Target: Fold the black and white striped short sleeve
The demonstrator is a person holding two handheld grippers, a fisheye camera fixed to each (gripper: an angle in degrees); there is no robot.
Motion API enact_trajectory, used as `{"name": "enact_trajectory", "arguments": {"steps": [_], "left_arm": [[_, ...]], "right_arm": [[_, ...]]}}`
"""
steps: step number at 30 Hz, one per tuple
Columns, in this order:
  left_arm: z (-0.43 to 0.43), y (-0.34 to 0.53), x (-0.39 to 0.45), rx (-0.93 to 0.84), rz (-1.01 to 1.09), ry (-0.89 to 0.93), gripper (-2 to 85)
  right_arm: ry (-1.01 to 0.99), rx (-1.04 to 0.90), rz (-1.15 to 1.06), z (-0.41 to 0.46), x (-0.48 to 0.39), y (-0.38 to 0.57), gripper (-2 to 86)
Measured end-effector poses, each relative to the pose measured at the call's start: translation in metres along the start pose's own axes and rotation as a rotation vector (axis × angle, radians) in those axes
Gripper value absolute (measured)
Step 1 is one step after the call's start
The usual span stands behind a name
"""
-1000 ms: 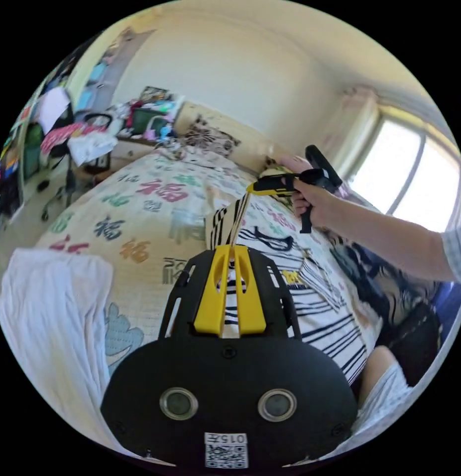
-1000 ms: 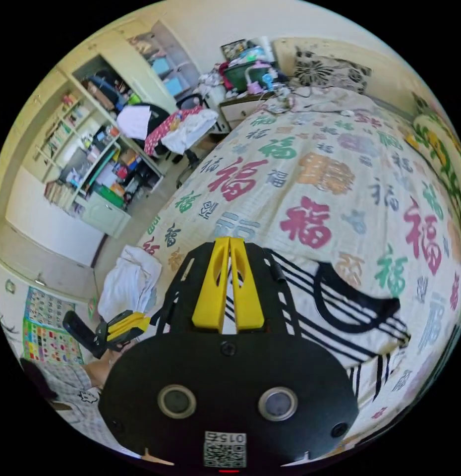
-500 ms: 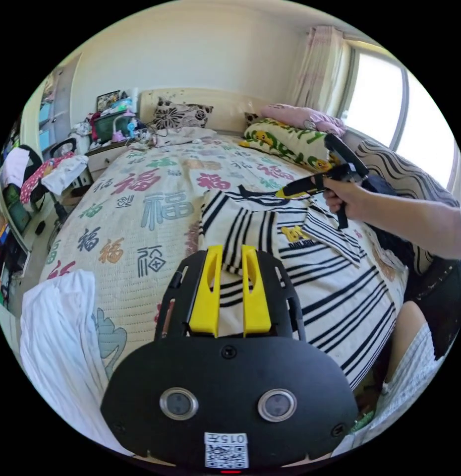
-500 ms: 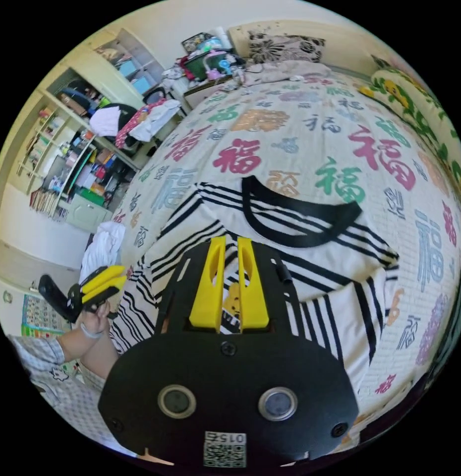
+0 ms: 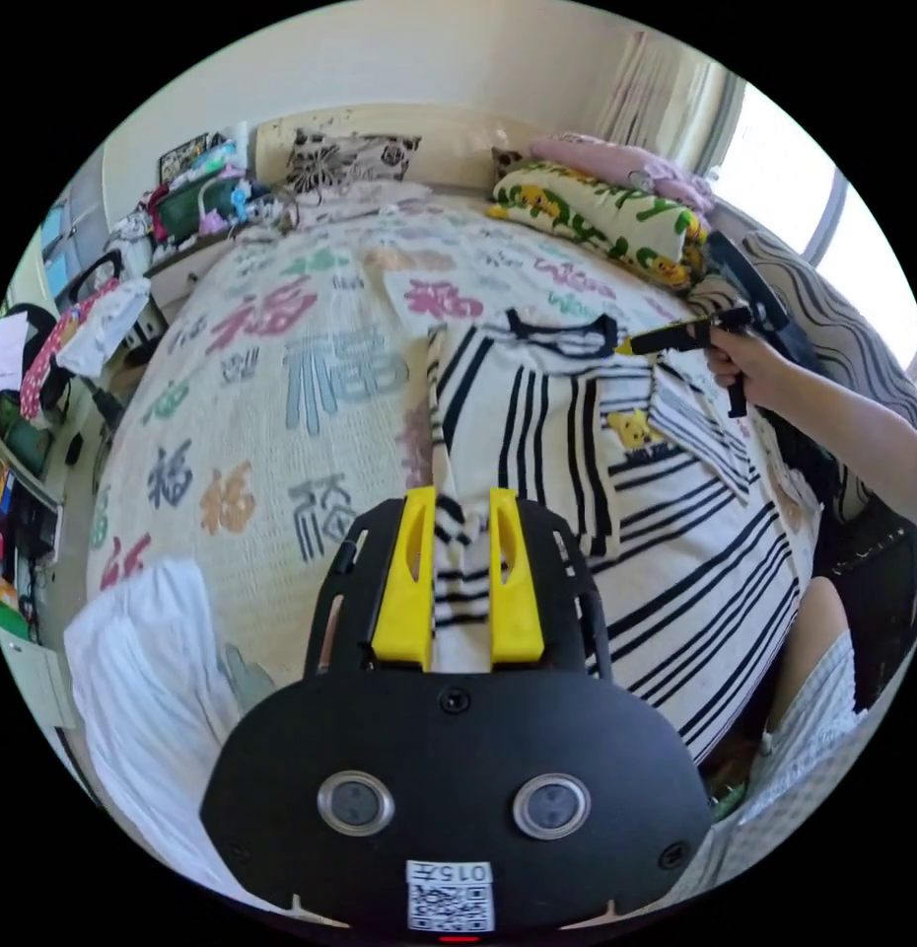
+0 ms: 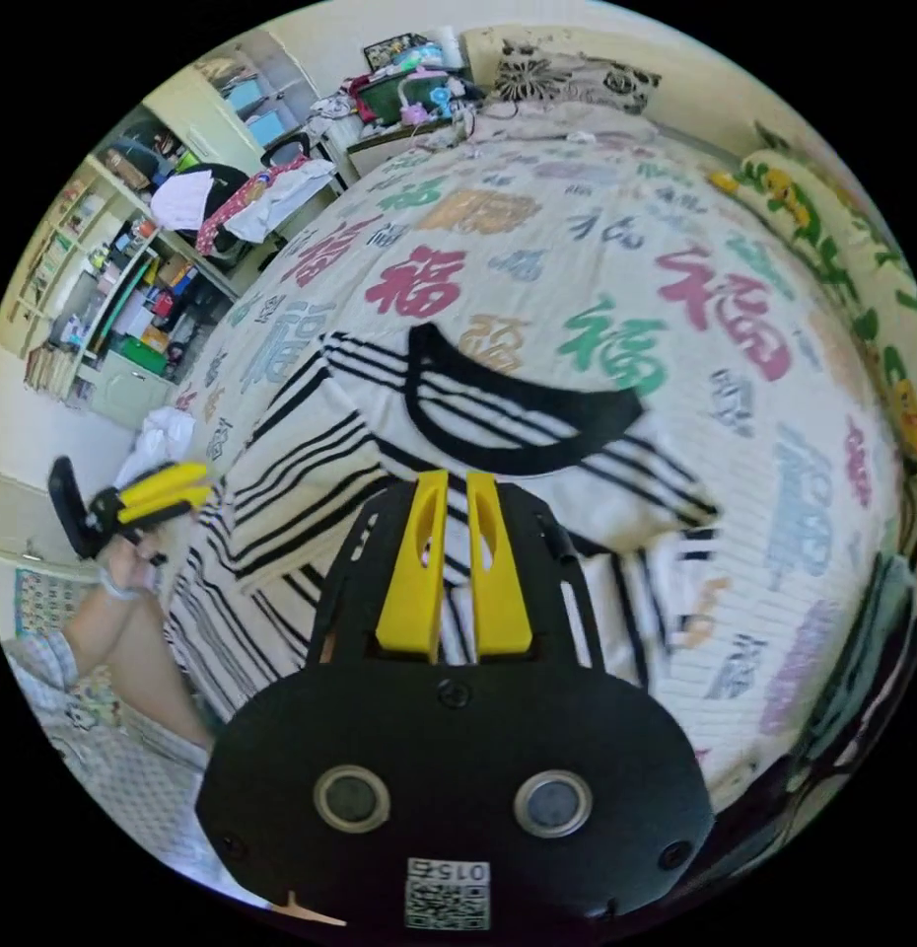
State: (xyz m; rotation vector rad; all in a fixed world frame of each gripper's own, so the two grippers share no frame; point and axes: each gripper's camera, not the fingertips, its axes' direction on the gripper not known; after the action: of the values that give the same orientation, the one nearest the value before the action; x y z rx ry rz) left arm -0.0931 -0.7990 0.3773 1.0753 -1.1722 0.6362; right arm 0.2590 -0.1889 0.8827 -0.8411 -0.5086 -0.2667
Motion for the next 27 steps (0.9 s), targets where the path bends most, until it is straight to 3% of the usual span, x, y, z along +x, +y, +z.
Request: {"name": "enact_trajectory", "arguments": {"steps": [4, 8, 11, 18, 23, 27], "left_arm": [[0.018, -0.068, -0.002, 0.076, 0.076, 0.04, 9.8], [0.089, -0.155, 0.011, -0.099, 0.168, 0.196, 10.8], [0.139, -0.192, 0.027, -0.178, 0.215, 0.103, 11.9], [0.217, -0.218, 0.04, -0.349, 0.215, 0.085, 12.5], [0.247, -0.215, 0.047, -0.466, 0.27, 0.077, 2.4], [0.233, -0.222, 0.045, -0.377, 0.216, 0.071, 0.7]], "right_arm": [[0.201, 0.023, -0.011, -0.048, 0.041, -0.007, 8.6], [0.171, -0.048, 0.035, -0.062, 0.074, -0.025, 10.3], [0.171, -0.088, 0.056, -0.061, 0.089, -0.031, 10.7], [0.081, -0.164, 0.064, -0.071, 0.1, -0.021, 9.5], [0.086, -0.241, -0.053, -0.099, 0.074, -0.007, 0.0], [0.13, -0.174, -0.02, -0.139, 0.063, -0.003, -0.8]]}}
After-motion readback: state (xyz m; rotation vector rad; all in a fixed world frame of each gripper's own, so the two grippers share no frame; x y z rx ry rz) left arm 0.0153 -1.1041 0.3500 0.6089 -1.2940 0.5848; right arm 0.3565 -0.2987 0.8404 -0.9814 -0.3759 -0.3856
